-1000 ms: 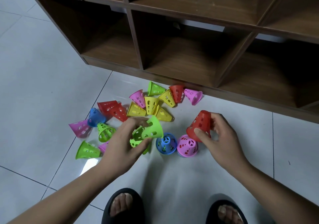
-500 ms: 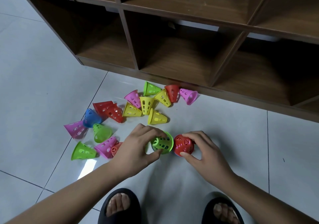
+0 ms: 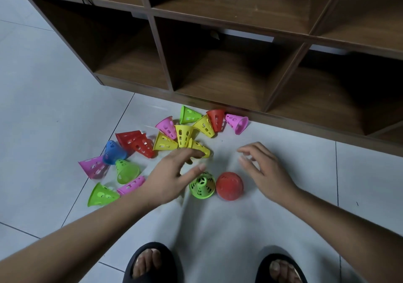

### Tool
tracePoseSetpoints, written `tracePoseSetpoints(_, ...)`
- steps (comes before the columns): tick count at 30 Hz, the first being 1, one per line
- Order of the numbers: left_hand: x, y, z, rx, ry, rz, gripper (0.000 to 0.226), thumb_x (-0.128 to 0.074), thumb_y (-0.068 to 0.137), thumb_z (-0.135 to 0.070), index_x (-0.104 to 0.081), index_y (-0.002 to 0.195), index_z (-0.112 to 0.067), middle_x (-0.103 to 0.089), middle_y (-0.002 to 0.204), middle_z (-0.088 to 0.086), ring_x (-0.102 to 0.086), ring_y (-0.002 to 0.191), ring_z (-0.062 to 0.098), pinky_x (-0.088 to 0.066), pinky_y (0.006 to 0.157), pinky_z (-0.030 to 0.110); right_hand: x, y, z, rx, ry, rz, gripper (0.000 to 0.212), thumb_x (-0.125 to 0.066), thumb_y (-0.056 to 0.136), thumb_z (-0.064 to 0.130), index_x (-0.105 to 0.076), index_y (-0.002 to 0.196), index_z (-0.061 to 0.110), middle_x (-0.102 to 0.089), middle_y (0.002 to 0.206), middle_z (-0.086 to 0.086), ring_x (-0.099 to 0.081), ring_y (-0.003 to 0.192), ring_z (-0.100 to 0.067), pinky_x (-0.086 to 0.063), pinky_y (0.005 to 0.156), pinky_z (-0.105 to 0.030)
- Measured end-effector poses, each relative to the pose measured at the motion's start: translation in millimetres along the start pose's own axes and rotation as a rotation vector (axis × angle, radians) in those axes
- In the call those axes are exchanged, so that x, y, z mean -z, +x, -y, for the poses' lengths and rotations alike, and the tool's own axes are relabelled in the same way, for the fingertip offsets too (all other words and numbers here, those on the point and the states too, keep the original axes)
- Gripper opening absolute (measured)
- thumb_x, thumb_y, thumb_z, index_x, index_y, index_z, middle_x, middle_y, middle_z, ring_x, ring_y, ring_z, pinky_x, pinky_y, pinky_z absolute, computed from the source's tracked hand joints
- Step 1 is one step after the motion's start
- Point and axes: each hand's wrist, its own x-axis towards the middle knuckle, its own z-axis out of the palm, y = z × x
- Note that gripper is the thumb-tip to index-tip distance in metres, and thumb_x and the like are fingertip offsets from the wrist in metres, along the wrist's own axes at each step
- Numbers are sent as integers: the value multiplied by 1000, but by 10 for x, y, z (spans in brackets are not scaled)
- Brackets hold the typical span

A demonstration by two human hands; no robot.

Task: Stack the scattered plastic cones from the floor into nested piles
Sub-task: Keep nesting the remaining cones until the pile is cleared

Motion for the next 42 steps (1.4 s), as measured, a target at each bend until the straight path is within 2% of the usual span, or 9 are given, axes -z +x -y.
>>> tracePoseSetpoints(5, 61, 384, 192, -81, 207, -65, 22, -61, 108, -37, -65, 127, -28, -67, 123, -10, -62, 112, 13, -53, 88, 35, 0, 532, -348, -5, -346, 37, 36, -63, 101, 32, -61, 136, 23, -56, 135, 6, -56, 125, -19, -53, 100, -44)
tracePoseSetpoints(9, 14, 576, 391, -195, 429, 44, 43, -72, 98, -24, -60, 139, -26, -62, 143, -4, -59, 125, 24, -54, 98, 44, 50, 859, -363, -17, -564, 135, 49, -64, 98, 29, -52, 145, 23, -46, 152, 1, -49, 134, -28, -49, 107, -45)
tracePoseSetpoints(15, -53, 560, 637, -112, 543, 165, 64, -76, 93, -33, -51, 152, -33, -50, 156, -7, -46, 140, 24, -50, 103, 48, 34, 1078, -351, -67, -704, 309, 76, -58, 101, 33, -23, 168, 32, -12, 177, 4, -16, 161, -25, -27, 127, -47)
tracePoseSetpoints(20, -6, 566, 711, -50, 709, 98, 72, -81, 85, -47, -55, 150, -29, -52, 138, 3, -49, 121, 29, -53, 95, 48, 54, 1069, -409, -68, -795, 251, 48, -57, 101, 39, -49, 145, 20, -46, 151, -6, -45, 135, -31, -43, 109, -44)
tracePoseSetpoints(23, 11, 560, 742, -4, 742, 66, 77, -85, 80, -52, -58, 147, -26, -50, 128, 6, -49, 113, 30, -54, 91, 47, 1, 997, -450, -154, -774, 245, 43, -66, 94, 45, -47, 120, 16, -51, 127, -8, -51, 118, -32, -45, 92, -41)
tracePoseSetpoints(25, 17, 543, 747, 8, 756, 66, 77, -88, 77, -48, -60, 145, -25, -50, 128, 7, -49, 111, 29, -54, 86, 45, -56, 886, -524, -220, -760, 292, 53, -76, 87, 43, -43, 120, 18, -48, 126, -9, -52, 118, -31, -44, 84, -38)
tracePoseSetpoints(32, 44, 466, 836, 17, 775, 39, 71, -92, 74, -48, -61, 131, -19, -58, 127, 7, -55, 104, 31, -54, 78, 44, -72, 449, -847, -197, -742, 310, 58, -66, 92, 45, -47, 141, 20, -46, 136, -6, -48, 123, -29, -47, 103, -42)
tracePoseSetpoints(37, 14, 387, 881, 33, 730, 30, 63, -82, 82, -51, -60, 135, -24, -67, 122, 0, -55, 104, 28, -50, 82, 42, 30, 197, -973, -183, -662, 335, 73, -80, 80, 46, -51, 144, 26, -42, 140, 3, -40, 129, -25, -43, 107, -38)
tracePoseSetpoints(42, 70, 290, 699, 54, 549, -58, 51, -76, 89, -51, -62, 130, -24, -68, 118, -2, -54, 103, 23, -51, 83, 42, 81, 72, -1050, -172, -622, 342, 63, -78, 79, 15, -55, 137, 24, -40, 141, 5, -38, 132, -23, -47, 104, -35)
